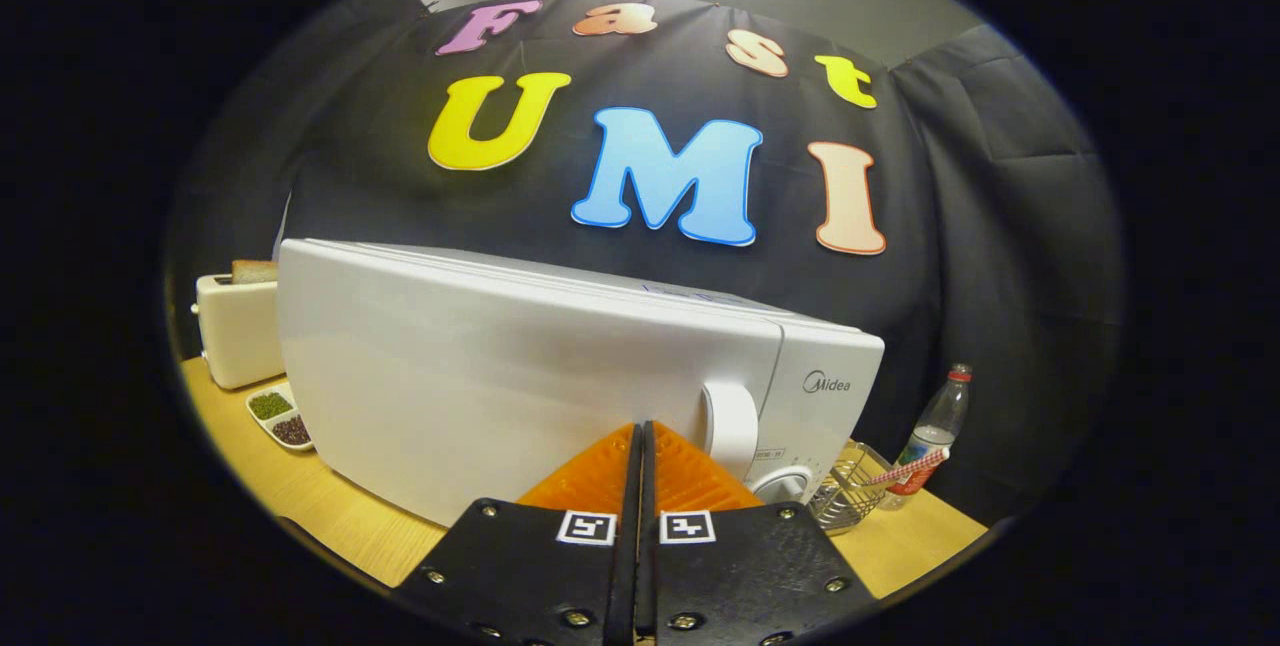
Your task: Open the microwave, put the food inside, and close the microwave door.
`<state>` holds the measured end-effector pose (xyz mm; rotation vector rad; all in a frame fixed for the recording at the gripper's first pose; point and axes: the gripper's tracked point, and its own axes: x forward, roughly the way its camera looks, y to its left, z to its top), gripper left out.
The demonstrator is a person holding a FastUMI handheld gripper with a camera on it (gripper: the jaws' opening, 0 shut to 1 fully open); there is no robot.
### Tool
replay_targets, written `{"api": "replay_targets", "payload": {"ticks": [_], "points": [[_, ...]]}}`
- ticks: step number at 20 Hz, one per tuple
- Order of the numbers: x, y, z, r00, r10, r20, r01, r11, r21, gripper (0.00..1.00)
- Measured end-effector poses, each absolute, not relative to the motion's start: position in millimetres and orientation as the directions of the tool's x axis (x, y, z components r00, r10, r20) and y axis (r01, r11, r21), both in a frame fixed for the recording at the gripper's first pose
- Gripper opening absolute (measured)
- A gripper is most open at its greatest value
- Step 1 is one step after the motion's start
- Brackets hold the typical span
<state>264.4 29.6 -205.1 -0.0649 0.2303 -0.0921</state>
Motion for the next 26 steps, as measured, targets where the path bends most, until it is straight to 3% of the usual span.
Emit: {"api": "replay_targets", "payload": {"ticks": [7,16,26], "points": [[227,36,-190,0.963,-0.024,-0.267,0.018,1.000,-0.026,0.02],[80,30,-88,0.989,0.115,-0.094,-0.097,0.980,0.176,0.01],[-15,-28,-30,0.998,0.068,0.008,-0.069,0.996,0.064,0.02]]}}
